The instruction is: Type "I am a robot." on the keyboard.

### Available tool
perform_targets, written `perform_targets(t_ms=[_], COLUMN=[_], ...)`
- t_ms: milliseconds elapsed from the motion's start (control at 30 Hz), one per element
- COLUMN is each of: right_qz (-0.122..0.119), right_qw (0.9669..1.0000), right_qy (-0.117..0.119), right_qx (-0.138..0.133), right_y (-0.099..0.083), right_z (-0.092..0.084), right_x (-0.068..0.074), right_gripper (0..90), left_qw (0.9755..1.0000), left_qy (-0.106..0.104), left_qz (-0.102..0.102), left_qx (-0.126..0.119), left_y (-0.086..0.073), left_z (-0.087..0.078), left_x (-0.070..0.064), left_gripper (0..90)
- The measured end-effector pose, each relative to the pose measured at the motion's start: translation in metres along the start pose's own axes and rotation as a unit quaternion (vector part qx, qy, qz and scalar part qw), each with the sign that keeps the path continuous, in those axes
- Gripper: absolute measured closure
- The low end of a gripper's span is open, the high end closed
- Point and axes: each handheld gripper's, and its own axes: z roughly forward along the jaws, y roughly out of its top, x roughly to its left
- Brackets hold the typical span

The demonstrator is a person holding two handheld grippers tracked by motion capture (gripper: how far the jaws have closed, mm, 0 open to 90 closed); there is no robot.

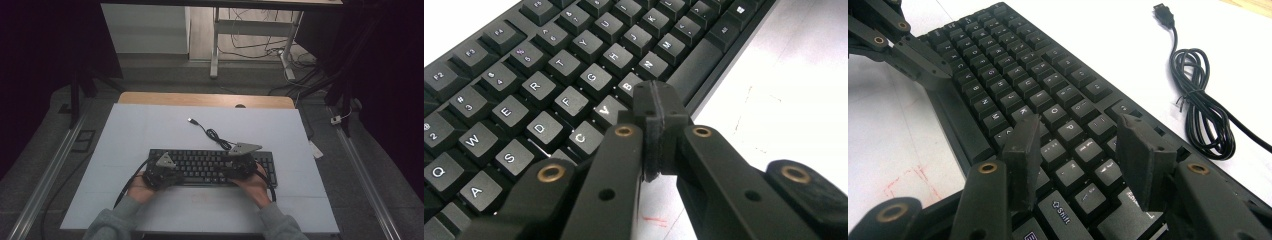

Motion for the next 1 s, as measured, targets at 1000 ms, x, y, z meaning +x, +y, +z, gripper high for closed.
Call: perform_targets(t_ms=[1000], right_qz=[-0.005], right_qw=[1.0], right_qy=[-0.005], right_qx=[0.004], right_y=[0.0], right_z=[-0.001], right_x=[0.0], right_gripper=[52.6], left_qw=[0.9976], left_qy=[0.025], left_qz=[-0.028], left_qx=[-0.059], left_y=[0.0], left_z=[-0.022], left_x=[0.004], left_gripper=[78.4])
